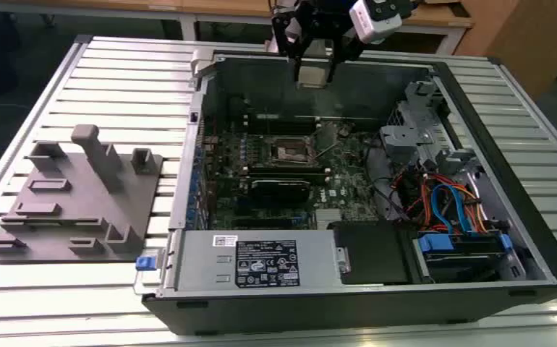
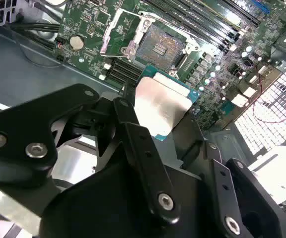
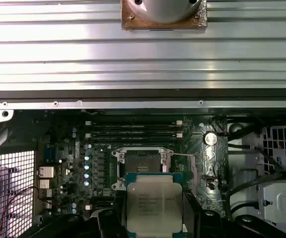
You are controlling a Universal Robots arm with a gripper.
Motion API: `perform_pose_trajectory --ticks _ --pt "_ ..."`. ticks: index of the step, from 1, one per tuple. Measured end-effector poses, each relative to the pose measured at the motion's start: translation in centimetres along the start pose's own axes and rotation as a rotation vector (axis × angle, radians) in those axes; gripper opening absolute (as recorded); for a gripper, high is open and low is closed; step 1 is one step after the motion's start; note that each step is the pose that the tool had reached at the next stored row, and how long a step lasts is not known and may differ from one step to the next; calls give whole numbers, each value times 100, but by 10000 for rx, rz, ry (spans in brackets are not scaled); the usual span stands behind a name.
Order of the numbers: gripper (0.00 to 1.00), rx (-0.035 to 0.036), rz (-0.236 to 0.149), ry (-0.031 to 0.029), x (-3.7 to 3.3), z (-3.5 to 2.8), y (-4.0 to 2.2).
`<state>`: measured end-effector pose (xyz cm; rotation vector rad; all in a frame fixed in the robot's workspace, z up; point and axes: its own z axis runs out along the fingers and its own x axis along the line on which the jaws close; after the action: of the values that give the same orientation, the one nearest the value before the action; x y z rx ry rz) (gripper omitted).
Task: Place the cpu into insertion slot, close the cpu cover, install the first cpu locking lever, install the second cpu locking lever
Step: 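Place the cpu into insertion slot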
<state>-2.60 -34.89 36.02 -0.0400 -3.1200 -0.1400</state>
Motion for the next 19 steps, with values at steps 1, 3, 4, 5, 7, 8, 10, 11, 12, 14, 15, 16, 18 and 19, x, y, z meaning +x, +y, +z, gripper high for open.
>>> perform_pose_trajectory --ticks 1,3,4,5,7,8,10,11,12,14,15,16,18,19 --pt "54 0 0 0 0 0 0" --pt "54 1 0 0 0 0 0" --pt "54 0 0 0 0 0 0" --pt "54 0 1 0 0 0 0" --pt "54 0 0 0 0 0 0" --pt "54 0 0 0 0 0 0" --pt "54 0 2 0 0 0 0" --pt "54 0 4 0 0 0 0" --pt "54 0 8 -1 0 0 0" --pt "54 0 29 -2 0 0 0" --pt "54 -1 61 -5 0 0 0" --pt "54 -2 113 -10 0 0 0" --pt "54 -4 226 -20 0 0 0" --pt "54 -6 308 -27 0 0 0"
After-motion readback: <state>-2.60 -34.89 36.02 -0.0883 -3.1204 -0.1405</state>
